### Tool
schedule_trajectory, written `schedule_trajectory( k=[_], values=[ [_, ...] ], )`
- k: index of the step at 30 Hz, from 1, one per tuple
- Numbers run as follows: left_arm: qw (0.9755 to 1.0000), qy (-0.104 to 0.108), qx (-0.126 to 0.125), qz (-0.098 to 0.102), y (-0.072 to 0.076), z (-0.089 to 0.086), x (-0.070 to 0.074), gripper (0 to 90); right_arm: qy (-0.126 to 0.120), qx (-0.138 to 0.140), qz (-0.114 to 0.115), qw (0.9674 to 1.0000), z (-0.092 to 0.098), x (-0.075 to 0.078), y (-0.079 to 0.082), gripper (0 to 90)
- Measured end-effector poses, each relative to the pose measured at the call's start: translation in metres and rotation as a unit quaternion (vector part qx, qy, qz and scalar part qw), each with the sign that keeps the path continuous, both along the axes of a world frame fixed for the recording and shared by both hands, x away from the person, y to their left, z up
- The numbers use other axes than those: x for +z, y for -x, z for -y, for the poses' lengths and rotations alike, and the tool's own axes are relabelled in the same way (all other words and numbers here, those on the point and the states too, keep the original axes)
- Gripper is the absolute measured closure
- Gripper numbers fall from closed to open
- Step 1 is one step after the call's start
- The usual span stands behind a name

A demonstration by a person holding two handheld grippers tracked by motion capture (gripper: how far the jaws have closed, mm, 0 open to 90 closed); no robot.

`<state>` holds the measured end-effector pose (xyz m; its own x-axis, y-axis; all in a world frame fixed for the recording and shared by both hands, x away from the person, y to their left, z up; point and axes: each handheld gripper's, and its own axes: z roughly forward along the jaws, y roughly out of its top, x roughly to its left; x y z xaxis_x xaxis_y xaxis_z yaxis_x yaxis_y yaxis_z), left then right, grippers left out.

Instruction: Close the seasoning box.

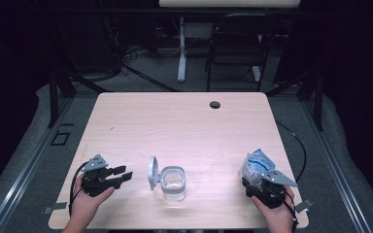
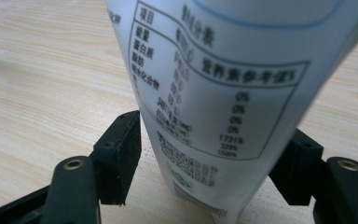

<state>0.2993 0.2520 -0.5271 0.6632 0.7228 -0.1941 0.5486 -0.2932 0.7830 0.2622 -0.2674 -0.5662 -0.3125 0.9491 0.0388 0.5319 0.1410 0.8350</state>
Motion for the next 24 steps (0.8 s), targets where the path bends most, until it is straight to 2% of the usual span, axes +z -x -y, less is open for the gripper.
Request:
schedule_trajectory(
  k=[6,8,10,12,14,22,24],
  values=[
    [1.0,0.001,0.001,0.003,-0.0001,0.0002,-0.001,57.6,0.006,0.003,0.005,1.0,0.0014,-0.0036,-0.0005,36.4],
    [1.0,0.001,0.0,0.001,-0.0002,-0.0001,-0.0009,57.6,0.0,0.0,0.011,0.9999,0.0002,-0.0053,-0.0013,36.5],
    [1.0,0.003,0.001,0.001,-0.0002,0.0001,-0.0013,57.7,0.008,0.002,0.009,0.9999,0.0011,-0.005,-0.0015,36.5],
    [1.0,0.001,0.001,-0.001,-0.0003,0.0002,-0.0014,57.7,-0.006,0.0,0.019,0.9998,-0.0002,-0.0071,-0.0024,36.6],
    [1.0,0.002,0.001,0.001,-0.0003,0.0007,-0.0021,57.6,0.005,0.006,0.014,0.9999,0.0019,-0.0064,-0.002,36.6],
    [1.0,0.001,0.002,-0.001,-0.0004,0.0002,-0.0022,57.6,-0.006,0.004,0.02,0.9998,0.0007,-0.0094,-0.0025,36.6],
    [1.0,0.002,0.003,-0.001,-0.0005,0.0,-0.0023,57.6,0.004,0.006,0.017,0.9998,0.0011,-0.0094,-0.0025,36.6]
  ],
)
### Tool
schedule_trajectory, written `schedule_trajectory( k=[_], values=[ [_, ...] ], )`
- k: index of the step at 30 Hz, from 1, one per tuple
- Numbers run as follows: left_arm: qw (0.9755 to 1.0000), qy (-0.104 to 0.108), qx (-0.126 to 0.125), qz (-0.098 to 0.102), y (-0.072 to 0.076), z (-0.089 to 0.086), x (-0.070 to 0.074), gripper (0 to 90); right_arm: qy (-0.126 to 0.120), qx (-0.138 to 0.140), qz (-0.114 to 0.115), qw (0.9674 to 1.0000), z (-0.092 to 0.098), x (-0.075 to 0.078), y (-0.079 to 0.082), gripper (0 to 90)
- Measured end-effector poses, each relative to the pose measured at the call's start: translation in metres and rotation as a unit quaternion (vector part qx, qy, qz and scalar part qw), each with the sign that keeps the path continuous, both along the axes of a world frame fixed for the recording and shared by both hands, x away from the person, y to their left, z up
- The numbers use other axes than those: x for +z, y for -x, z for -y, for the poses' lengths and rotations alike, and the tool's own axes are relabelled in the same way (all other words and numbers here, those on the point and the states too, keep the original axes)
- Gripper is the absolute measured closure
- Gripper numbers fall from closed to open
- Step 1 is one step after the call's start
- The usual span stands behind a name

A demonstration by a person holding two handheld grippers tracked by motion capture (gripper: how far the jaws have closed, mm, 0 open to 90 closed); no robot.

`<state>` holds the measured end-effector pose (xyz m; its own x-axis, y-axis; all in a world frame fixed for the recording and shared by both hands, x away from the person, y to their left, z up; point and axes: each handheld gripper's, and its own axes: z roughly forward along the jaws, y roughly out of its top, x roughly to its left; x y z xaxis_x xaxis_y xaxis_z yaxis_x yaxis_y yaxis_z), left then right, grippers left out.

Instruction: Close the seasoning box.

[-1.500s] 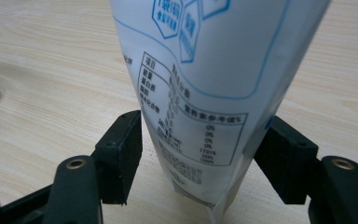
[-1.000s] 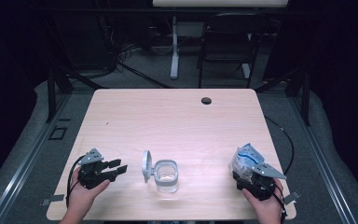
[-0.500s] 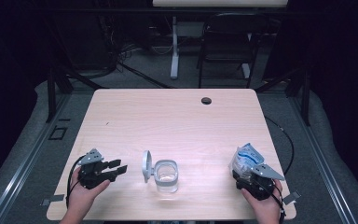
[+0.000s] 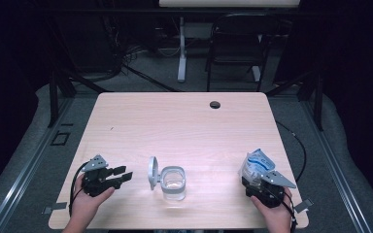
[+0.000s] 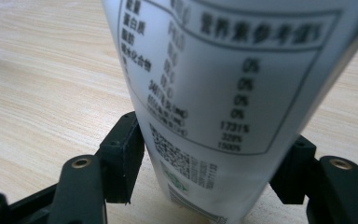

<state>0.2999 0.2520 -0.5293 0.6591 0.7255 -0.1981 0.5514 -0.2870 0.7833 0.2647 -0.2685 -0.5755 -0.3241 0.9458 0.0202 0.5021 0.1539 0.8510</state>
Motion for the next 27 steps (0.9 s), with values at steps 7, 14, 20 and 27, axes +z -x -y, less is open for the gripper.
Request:
schedule_trajectory(
  k=[7,14,20,27],
  values=[
    [1.0,-0.003,-0.001,-0.003,-0.0004,-0.0001,-0.0008,57.7,-0.003,-0.002,0.001,1.0,0.0003,-0.0007,-0.0007,36.6],
    [1.0,-0.003,0.0,-0.003,-0.0003,0.0,-0.0012,57.6,-0.004,-0.001,0.0,1.0,0.0002,-0.0007,-0.0012,36.8],
    [1.0,-0.004,0.002,-0.004,-0.0004,-0.0004,-0.0013,57.6,-0.006,0.003,0.002,1.0,0.0004,-0.0006,-0.0019,38.0],
    [1.0,-0.003,0.002,-0.003,-0.0008,-0.0014,-0.0016,57.6,-0.005,0.008,0.003,0.9999,0.0011,-0.0006,-0.0017,39.2]
  ],
)
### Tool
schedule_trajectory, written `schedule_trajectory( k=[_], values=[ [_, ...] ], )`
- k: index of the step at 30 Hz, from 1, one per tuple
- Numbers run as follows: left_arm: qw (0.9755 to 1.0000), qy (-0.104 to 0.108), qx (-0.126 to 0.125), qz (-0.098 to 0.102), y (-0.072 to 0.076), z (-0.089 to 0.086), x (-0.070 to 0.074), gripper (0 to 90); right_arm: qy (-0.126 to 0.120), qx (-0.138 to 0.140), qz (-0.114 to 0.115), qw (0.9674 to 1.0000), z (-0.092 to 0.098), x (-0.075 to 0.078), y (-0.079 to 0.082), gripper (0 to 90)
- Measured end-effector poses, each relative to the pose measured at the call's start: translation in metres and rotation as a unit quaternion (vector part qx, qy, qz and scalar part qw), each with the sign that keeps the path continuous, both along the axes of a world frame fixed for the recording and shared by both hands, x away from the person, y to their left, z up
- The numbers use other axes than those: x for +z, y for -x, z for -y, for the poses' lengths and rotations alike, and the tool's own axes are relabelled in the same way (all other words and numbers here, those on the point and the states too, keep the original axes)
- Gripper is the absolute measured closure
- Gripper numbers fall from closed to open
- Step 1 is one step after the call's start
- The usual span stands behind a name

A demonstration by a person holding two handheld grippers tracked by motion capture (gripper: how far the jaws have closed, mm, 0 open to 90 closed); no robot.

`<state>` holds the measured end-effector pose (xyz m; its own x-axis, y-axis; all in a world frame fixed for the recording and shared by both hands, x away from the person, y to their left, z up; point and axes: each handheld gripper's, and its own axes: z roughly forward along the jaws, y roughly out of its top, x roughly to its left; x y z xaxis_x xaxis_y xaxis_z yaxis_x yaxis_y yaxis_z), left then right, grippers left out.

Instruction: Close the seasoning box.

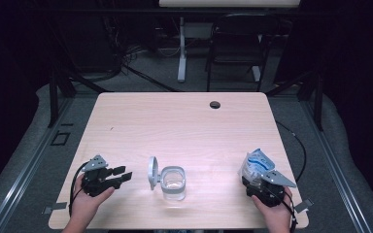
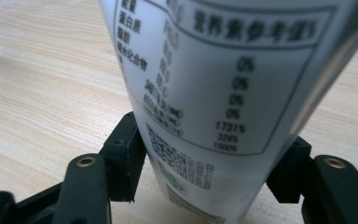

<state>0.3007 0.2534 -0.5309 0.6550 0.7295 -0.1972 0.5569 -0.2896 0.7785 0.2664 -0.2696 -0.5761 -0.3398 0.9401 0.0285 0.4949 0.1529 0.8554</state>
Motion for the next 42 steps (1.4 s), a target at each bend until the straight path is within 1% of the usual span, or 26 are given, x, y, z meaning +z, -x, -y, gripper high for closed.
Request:
schedule_trajectory(
  k=[2,6,7,10,11,12,14,17,18,20,27,35,38,40,41,42],
  values=[
    [1.0,-0.001,0.0,-0.001,0.0001,-0.0003,0.0002,57.7,0.001,0.0,0.001,1.0,0.0003,-0.0002,0.0,39.4],
    [1.0,0.004,0.003,0.002,-0.0001,-0.001,-0.0001,57.7,0.0,-0.001,0.001,1.0,0.0003,-0.0002,0.0,39.7],
    [1.0,0.004,0.003,0.002,-0.0001,-0.0012,0.0,57.7,0.005,0.001,-0.002,1.0,0.0011,0.0005,0.0002,39.8],
    [1.0,0.003,0.005,0.002,-0.0001,-0.0016,0.0001,57.6,0.005,0.003,-0.002,1.0,0.0016,0.0006,0.0,39.8],
    [1.0,0.002,0.004,0.002,-0.0004,-0.002,0.0,57.6,0.001,0.005,0.0,1.0,0.0013,0.0001,-0.0005,39.9],
    [1.0,0.002,0.004,-0.001,-0.0003,-0.0025,0.0003,57.7,0.001,0.006,-0.001,1.0,0.0015,0.0003,-0.0007,39.9],
    [1.0,0.001,0.004,-0.001,-0.0003,-0.0032,0.0007,57.6,0.0,0.008,0.0,1.0,0.0019,0.0,-0.0008,39.9],
    [1.0,0.006,0.007,0.002,-0.0007,-0.0038,-0.0003,57.7,0.0,0.008,0.001,1.0,0.002,-0.0001,-0.0008,39.9],
    [1.0,0.002,0.007,0.0,-0.0007,-0.0044,0.0003,57.6,0.001,0.007,0.001,1.0,0.0017,0.0,-0.0007,39.9],
    [1.0,0.006,0.008,0.0,-0.0006,-0.0046,0.0001,57.7,0.001,0.007,0.001,1.0,0.0016,0.0001,-0.0008,39.9],
    [0.9999,0.007,0.008,0.002,-0.0009,-0.0053,0.0,57.7,0.001,0.011,0.002,0.9999,0.0024,-0.0002,-0.0013,40.0],
    [0.9999,0.005,0.009,0.002,-0.0012,-0.0063,0.0001,57.7,0.002,0.014,0.004,0.9999,0.0027,-0.0006,-0.0009,40.5],
    [1.0,0.002,0.008,-0.001,-0.0013,-0.0069,0.0006,57.6,0.002,0.015,0.005,0.9999,0.0027,-0.0006,-0.001,40.7],
    [0.9999,0.005,0.011,0.0,-0.0011,-0.0063,0.0,57.7,0.002,0.016,0.005,0.9999,0.003,-0.0006,-0.0009,40.8],
    [0.9999,0.005,0.011,0.0,-0.0011,-0.0063,0.0,57.7,0.008,0.016,0.003,0.9998,0.0038,0.0001,-0.0005,40.9],
    [0.9999,0.004,0.01,0.001,-0.0012,-0.0064,0.0,57.6,0.008,0.015,0.003,0.9998,0.0036,0.0,-0.0005,41.0]
  ],
)
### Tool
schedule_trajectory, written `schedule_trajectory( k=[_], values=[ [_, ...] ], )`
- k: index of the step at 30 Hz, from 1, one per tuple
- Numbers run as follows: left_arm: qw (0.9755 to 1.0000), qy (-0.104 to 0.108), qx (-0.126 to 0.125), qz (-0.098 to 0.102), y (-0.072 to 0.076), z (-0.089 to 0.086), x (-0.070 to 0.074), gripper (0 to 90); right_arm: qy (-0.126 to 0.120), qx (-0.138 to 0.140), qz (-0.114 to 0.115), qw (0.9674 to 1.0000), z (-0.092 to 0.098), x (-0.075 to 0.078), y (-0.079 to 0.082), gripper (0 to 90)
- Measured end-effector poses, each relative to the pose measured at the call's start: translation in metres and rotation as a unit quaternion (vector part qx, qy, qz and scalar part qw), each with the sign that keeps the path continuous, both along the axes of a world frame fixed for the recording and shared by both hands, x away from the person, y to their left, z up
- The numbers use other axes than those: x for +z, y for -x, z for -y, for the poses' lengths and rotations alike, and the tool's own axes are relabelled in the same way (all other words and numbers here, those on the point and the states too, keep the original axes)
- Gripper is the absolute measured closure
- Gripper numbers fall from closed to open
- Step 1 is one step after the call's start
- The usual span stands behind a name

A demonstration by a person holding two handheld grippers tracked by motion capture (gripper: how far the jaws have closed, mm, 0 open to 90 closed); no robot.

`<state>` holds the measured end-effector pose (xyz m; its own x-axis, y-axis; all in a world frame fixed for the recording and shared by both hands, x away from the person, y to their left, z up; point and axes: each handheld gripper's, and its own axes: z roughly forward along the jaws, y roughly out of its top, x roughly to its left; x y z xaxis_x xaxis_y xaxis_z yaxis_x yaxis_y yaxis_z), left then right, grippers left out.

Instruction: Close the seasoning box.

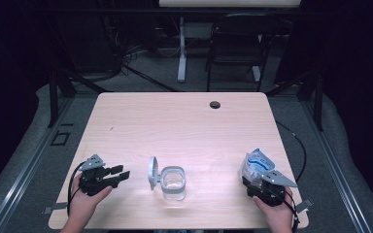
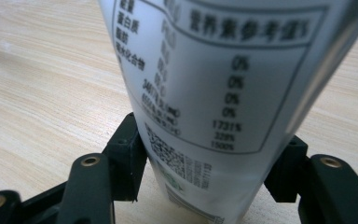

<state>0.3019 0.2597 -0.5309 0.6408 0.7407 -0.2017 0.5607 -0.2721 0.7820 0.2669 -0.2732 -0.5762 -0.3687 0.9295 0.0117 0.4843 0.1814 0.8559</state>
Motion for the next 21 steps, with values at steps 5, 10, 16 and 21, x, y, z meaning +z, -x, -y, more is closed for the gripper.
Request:
schedule_trajectory(
  k=[5,10,16,21],
  values=[
    [1.0,0.0,0.001,-0.001,-0.0001,-0.0003,0.0,57.7,0.0,0.0,0.002,1.0,-0.0006,-0.0001,0.0,41.6],
    [1.0,0.0,0.001,-0.001,-0.0002,-0.0005,0.0,57.7,-0.011,-0.002,0.003,0.9999,0.0007,-0.0012,-0.0005,41.8],
    [1.0,-0.001,0.0,-0.001,-0.0006,-0.0008,-0.0008,57.6,-0.022,-0.001,0.012,0.9997,0.0007,0.0012,-0.0003,41.8],
    [1.0,0.0,0.003,-0.003,-0.0005,-0.0012,-0.0021,57.6,-0.017,0.001,0.019,0.9997,-0.0022,0.0068,0.0005,41.8]
  ],
)
